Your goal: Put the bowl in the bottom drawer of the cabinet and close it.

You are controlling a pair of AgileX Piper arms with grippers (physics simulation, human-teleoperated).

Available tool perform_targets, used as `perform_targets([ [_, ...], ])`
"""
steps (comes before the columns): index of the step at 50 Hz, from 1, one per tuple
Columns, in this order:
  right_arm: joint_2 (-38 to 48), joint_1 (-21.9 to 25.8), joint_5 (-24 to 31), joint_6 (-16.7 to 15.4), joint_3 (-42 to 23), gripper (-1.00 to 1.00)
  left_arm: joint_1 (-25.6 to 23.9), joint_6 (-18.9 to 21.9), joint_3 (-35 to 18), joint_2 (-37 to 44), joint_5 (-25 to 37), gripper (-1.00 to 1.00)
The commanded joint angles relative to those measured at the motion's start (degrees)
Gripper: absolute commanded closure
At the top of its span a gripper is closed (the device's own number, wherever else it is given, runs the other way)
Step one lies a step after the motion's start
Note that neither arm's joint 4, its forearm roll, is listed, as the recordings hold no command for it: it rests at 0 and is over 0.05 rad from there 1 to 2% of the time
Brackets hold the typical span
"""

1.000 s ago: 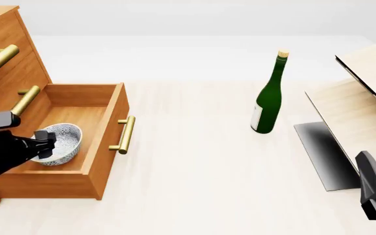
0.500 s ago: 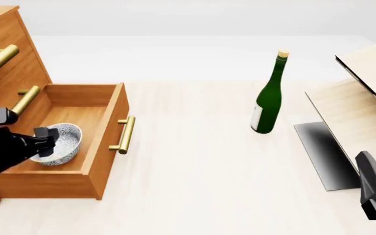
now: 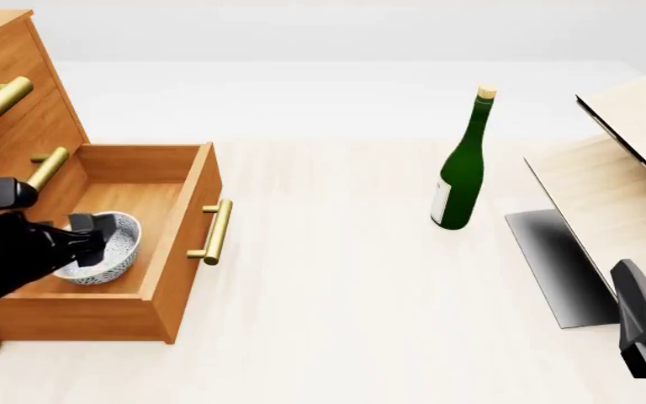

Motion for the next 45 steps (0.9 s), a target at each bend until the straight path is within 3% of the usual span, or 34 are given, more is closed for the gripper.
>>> perform_targets([
  [1, 0.0, 0.0, 0.0, 0.0, 0.0, -1.00, -2.8, -1.0, -0.3, -1.2, 0.9, -1.00],
  [14, 0.0, 0.0, 0.0, 0.0, 0.0, -1.00, -5.5, -1.5, -0.8, -3.2, 1.8, -1.00],
  [45, 0.0, 0.0, 0.0, 0.0, 0.0, -1.00, -17.6, -5.0, -2.5, -2.9, 0.9, -1.00],
])
